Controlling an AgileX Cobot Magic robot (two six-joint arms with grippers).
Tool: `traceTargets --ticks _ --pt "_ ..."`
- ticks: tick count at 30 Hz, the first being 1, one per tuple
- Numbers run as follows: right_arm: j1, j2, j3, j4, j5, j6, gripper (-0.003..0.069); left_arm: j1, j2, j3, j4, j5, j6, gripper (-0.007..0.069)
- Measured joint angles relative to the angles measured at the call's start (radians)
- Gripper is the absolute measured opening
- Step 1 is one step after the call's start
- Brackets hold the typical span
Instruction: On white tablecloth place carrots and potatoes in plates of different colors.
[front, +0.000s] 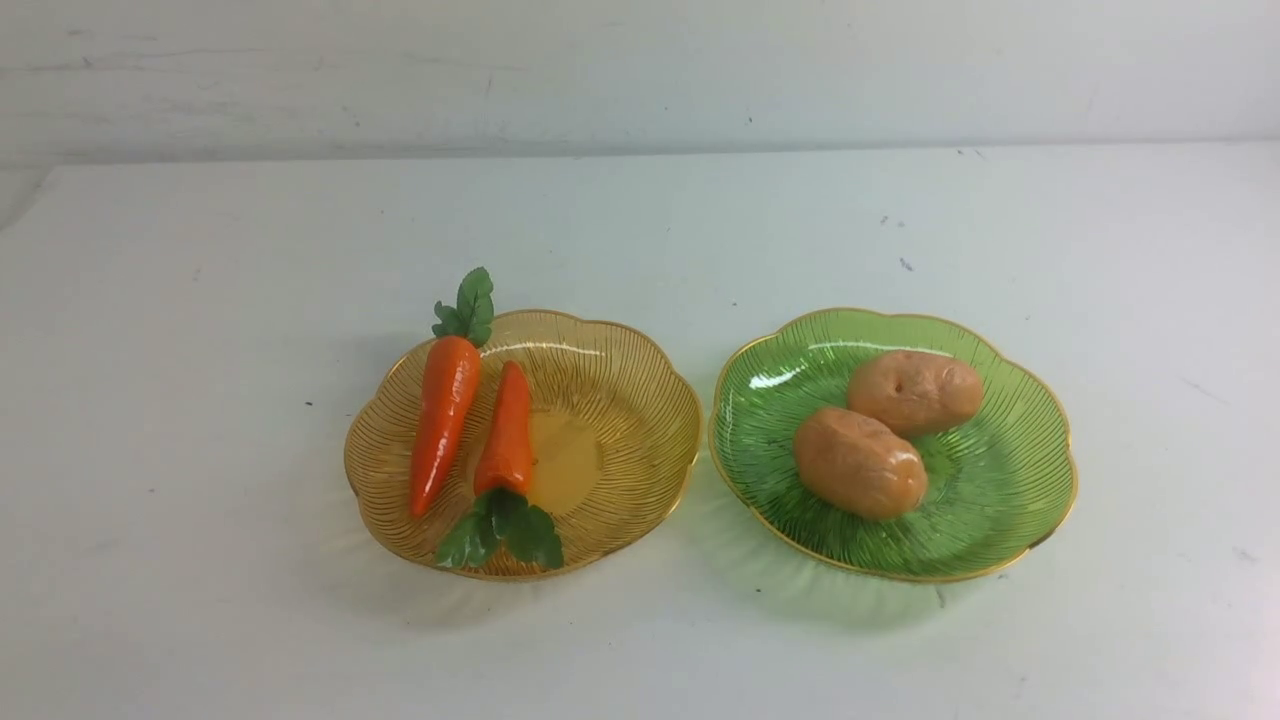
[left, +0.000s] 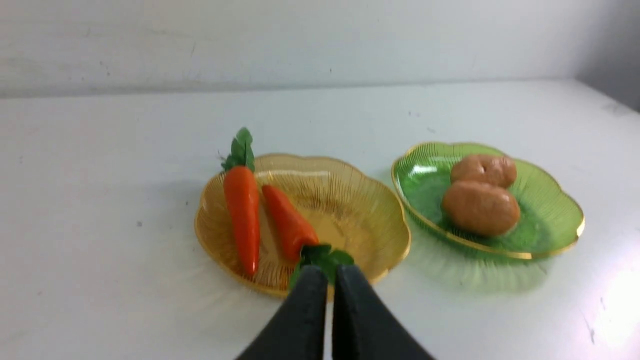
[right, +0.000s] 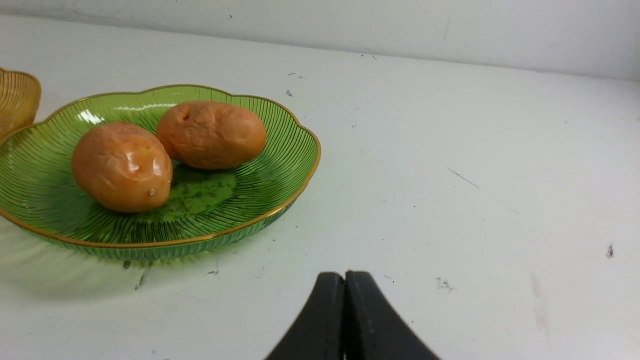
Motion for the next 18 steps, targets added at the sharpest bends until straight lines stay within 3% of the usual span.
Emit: traceTargets --ticks 7,18 --pt "0.0 0.0 0.0 0.0 0.0 0.0 -0.0015 0.0 0.0 0.149 -0.004 -0.281 -0.002 0.0017" --pt "0.0 0.0 0.0 0.0 0.0 0.0 -0.0015 0.0 0.0 0.291 -0.004 -0.312 -0.003 0.0017"
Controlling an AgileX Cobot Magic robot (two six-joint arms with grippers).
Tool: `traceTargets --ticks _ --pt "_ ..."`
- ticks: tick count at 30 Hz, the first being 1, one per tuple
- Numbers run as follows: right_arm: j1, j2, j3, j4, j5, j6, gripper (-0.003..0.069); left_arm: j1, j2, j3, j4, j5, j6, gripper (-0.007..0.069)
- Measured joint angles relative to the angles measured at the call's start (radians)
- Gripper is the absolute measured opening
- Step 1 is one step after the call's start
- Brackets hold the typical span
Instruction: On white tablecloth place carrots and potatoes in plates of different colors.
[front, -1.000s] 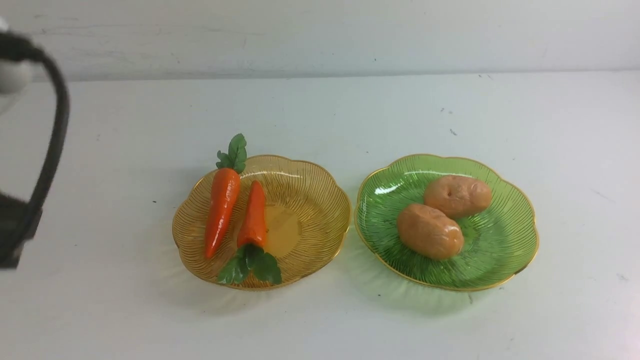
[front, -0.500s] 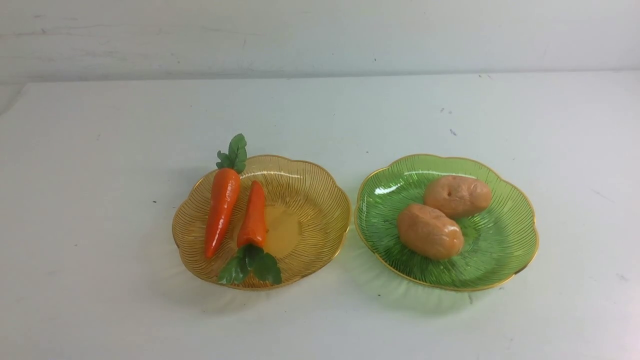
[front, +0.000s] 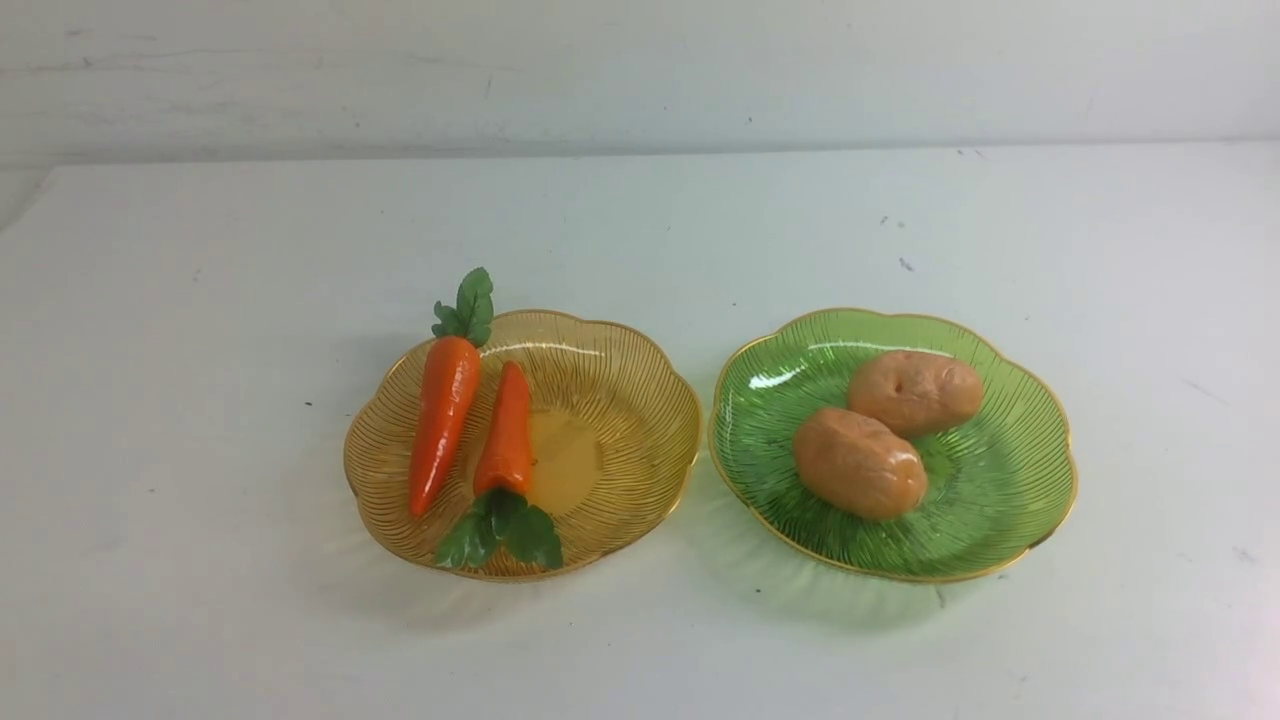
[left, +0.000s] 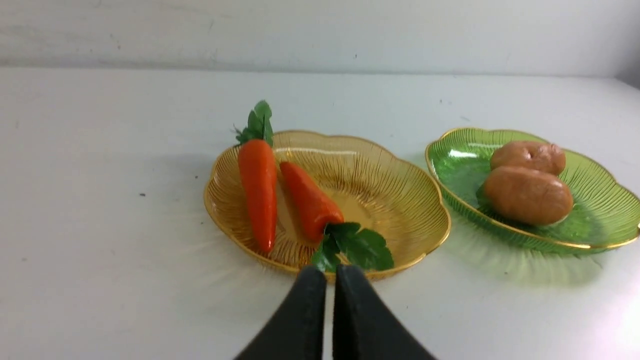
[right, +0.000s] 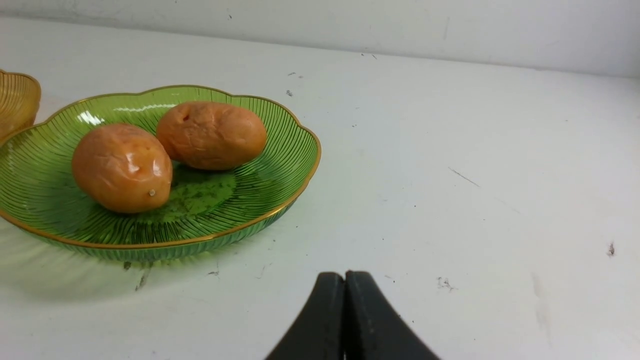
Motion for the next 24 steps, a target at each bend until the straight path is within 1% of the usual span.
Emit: traceTargets --ticks 4,6,11,14,18,24 --pt "0.0 0.0 0.0 0.0 0.0 0.0 -0.0015 0.0 0.0 0.033 0.004 0.001 0.0 0.0017" --pt "0.0 0.0 0.0 0.0 0.0 0.0 -0.0015 0.0 0.0 0.057 0.03 -0.008 0.004 0.0017" --pt "0.0 0.0 0.0 0.0 0.0 0.0 -0.0015 0.001 0.001 0.161 0.133 -0.135 0.008 0.0017" --pt "0.0 0.0 0.0 0.0 0.0 0.0 -0.0015 0.017 0.003 0.219 0.168 -0.18 -0.012 0.0017" --pt "0.0 0.0 0.0 0.0 0.0 0.0 -0.0015 0.083 0.004 0.289 0.197 -0.193 -0.043 0.0017" --pt "0.0 0.0 0.0 0.0 0.0 0.0 -0.0015 0.182 0.004 0.296 0.234 -0.193 -0.049 0.0017"
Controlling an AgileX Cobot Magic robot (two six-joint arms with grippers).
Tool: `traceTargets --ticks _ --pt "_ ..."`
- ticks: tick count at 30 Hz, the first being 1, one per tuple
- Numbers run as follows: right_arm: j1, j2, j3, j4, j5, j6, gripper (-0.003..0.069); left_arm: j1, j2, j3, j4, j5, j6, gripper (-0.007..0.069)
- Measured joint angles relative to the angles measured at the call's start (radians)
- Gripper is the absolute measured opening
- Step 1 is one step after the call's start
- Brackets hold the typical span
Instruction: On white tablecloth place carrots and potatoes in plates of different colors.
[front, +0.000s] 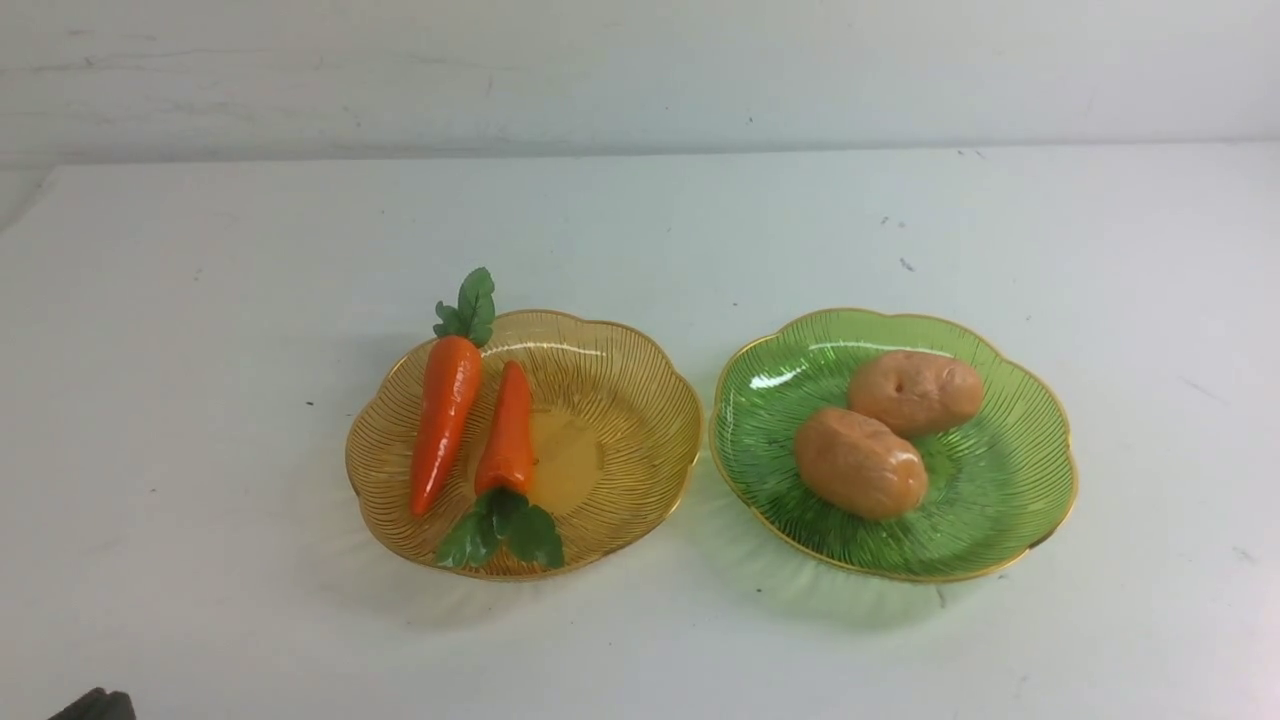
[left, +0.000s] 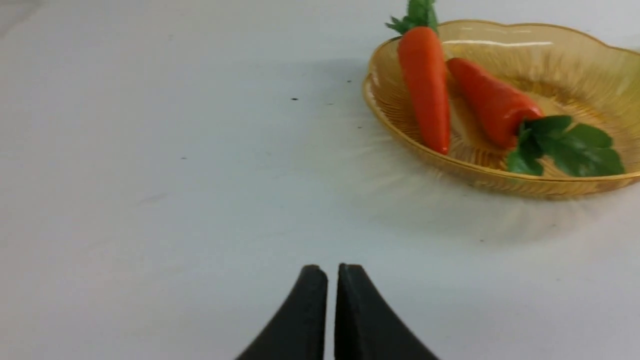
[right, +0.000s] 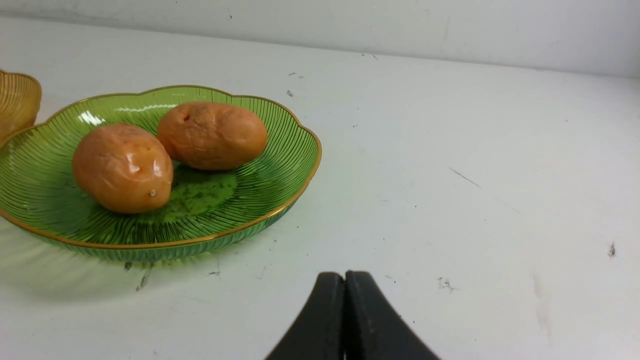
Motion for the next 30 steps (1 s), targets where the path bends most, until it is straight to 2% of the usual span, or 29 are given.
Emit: traceTargets --ticks 9,30 --pt "0.0 0.0 0.0 0.0 0.0 0.0 -0.0015 0.053 0.0 0.0 0.011 0.006 0.0 0.0017" --pt "0.0 0.0 0.0 0.0 0.0 -0.012 -0.0015 0.052 0.0 0.0 0.013 0.006 0.0 0.0017"
